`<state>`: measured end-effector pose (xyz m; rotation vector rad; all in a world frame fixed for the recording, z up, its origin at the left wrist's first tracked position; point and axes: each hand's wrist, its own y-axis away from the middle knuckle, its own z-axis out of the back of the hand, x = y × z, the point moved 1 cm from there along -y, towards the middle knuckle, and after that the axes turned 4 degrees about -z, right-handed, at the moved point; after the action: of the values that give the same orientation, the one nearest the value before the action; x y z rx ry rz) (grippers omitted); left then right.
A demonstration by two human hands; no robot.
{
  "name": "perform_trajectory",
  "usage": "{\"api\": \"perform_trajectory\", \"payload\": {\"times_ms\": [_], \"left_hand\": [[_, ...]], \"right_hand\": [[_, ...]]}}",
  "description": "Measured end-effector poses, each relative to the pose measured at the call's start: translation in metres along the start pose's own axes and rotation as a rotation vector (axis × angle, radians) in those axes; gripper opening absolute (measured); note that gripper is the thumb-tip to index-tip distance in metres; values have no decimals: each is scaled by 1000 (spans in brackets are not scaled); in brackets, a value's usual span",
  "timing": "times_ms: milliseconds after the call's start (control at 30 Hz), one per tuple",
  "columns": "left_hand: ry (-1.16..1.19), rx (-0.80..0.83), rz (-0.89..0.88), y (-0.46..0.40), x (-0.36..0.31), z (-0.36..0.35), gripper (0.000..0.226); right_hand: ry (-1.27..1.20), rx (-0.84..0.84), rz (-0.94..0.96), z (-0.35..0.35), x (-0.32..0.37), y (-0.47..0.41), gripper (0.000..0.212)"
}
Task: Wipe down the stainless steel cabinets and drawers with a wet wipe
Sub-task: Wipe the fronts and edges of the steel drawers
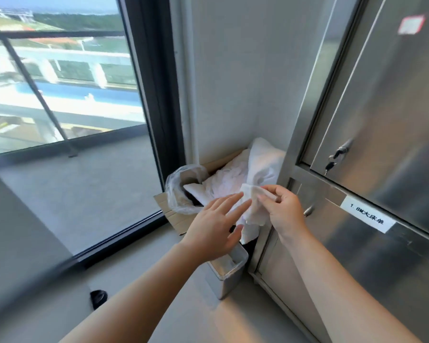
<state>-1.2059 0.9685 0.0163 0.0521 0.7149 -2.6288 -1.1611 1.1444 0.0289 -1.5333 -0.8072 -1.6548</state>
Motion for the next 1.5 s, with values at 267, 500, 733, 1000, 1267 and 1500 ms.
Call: {"api": "perform_trajectory", "payload": {"times_ms": [267,500,733,1000,1267,1500], "left_hand": [[-90,-217,453,84,-29,86,55],[-175,-287,699,173,-38,141,56],[-271,-346,870,270,-56,189,53],[-436,-403,1057,436,-92,266,55],[-559,-405,1227,638,-150,368,52],[-585,-424,1295,732,-174,434,53]], "right_hand": [[-146,198,11,-54,38,80,21],[-200,411,-71,-125,48,160,8],[-208,552,-104,-189,51,236,9],[-210,730,-40,-275,66,362,22],[-82,798,176,-365,86,541,17],[-18,861,281,-418,118,648,17]]}}
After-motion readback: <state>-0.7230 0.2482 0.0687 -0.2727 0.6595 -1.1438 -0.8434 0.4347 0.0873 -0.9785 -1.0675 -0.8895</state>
